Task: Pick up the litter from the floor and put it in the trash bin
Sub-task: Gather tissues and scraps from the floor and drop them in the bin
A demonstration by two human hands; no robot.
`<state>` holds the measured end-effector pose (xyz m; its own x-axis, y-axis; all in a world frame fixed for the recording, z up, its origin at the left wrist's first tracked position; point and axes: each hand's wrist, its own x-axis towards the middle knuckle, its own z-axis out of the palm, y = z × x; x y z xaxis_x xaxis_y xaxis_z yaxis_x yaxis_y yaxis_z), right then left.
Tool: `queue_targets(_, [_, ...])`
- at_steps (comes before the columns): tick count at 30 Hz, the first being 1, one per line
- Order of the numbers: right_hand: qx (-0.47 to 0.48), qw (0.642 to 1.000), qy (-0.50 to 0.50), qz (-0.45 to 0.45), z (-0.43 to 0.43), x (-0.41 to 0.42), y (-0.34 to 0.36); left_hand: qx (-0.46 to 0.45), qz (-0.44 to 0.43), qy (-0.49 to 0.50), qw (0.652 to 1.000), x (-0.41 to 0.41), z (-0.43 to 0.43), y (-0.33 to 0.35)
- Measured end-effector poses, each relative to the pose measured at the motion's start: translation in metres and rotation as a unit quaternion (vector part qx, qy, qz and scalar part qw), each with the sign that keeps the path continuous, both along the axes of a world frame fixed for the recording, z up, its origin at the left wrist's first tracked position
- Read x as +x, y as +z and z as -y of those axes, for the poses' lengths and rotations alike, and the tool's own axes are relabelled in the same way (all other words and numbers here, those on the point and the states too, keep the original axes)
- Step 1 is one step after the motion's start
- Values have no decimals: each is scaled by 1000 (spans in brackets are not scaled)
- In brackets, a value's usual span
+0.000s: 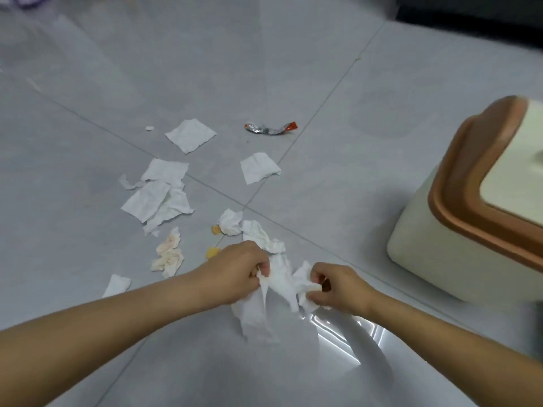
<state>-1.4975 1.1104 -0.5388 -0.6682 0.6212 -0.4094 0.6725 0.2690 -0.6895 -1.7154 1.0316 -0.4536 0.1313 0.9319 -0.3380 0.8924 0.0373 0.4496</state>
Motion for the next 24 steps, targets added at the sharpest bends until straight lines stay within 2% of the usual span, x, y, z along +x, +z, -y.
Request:
queue_targets(4, [5, 981, -152, -120, -15, 37, 60, 38, 49, 1, 998, 29, -47, 32])
queue_targets(7, [49, 965, -192, -171, -16, 64, 109, 69, 80, -5, 994, 51, -77, 57])
queue_targets(10, [131, 946, -227, -190, -19, 92, 160, 83, 109, -19, 990, 72, -94, 72])
queue_targets(14, [211, 903, -296, -229, -38, 138, 214, 93, 117, -45, 988, 95, -108, 80])
queue_targets(16, [251, 889, -319, -212, -49, 156, 225, 105, 118, -49, 986, 105, -116, 84])
queue_targets(19, [301, 890, -323, -114, -64, 171, 220, 127, 128, -46, 982, 118, -127, 91])
queue_targets(24, [350, 908, -228, 22, -79, 172, 195, 148, 150, -51, 976, 142, -141, 109])
